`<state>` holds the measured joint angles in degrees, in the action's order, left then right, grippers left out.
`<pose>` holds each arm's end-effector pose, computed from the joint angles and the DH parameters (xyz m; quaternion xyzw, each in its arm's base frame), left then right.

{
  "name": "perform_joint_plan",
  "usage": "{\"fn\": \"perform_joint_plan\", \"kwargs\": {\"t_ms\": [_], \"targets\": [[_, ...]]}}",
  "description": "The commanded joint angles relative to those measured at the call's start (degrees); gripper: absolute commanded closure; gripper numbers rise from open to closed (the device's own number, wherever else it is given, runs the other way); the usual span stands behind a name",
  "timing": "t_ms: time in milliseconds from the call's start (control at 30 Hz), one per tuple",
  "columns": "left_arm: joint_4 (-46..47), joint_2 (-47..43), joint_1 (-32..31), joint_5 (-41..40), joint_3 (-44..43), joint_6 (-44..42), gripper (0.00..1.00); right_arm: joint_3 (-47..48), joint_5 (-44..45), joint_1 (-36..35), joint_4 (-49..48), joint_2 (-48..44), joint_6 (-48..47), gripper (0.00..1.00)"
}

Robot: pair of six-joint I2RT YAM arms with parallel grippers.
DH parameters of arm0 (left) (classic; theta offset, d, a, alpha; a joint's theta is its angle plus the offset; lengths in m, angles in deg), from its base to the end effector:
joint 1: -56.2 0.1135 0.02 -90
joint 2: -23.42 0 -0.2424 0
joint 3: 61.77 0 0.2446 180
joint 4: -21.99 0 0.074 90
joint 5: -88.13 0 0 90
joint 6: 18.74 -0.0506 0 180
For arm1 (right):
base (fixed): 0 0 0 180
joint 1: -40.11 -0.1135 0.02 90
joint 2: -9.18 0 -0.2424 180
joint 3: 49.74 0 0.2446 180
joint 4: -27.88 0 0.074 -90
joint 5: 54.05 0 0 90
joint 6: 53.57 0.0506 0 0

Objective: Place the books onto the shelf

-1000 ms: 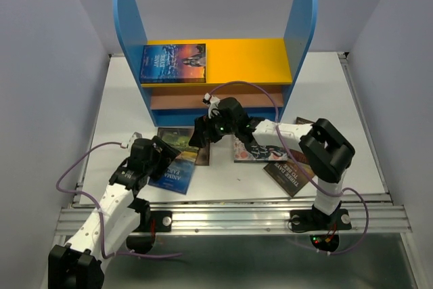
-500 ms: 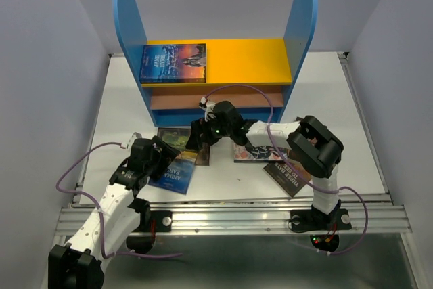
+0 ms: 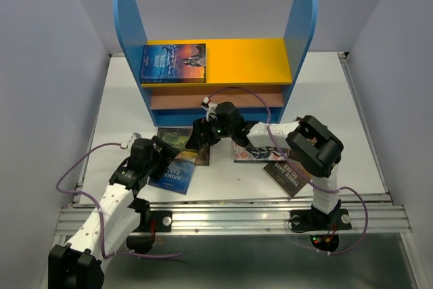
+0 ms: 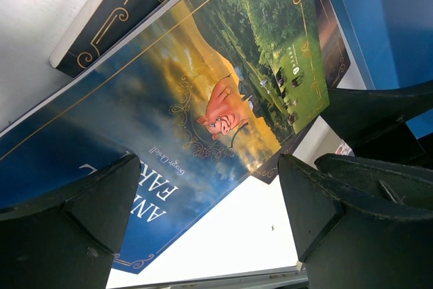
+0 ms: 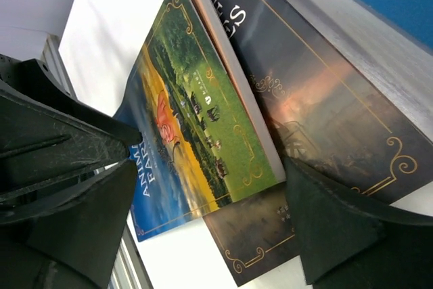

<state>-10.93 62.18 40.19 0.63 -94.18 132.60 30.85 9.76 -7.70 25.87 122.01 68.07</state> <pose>0.1633 -0.0491 0.1594 -0.3395 0.8372 -0.2830 0.3220 0.2683 0.3292 0.1463 -0.2305 0.8202 0.4612 0.2477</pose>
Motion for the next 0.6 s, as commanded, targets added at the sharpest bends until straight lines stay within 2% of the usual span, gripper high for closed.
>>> {"fn": "perform_joint_plan", "kwargs": {"t_ms": [0,67,233,333,567], "targets": [[-0.7,0.3,0.2,-0.8,1.3,0.4,0.05,-2.7,-3.8,-0.2,-1.7,-0.6,5.2,0.11],[-0.8,0.3,0.2,-0.8,1.4,0.4,0.05,-2.8,-3.7,-0.2,-2.9,0.5,6.2,0.16],[-0.8,0.3,0.2,-0.8,1.6,0.4,0.05,-3.9,-6.0,-0.2,-8.3,2.3,11.4,0.39],[-0.9,0.2,0.1,-0.8,1.7,0.3,0.05,-5.3,-6.4,-0.2,-11.6,2.3,12.8,0.44],[-0.3,1.0,0.1,-0.7,1.7,0.1,0.05,-5.9,-7.4,-0.7,-15.0,3.7,15.9,0.46]]}}
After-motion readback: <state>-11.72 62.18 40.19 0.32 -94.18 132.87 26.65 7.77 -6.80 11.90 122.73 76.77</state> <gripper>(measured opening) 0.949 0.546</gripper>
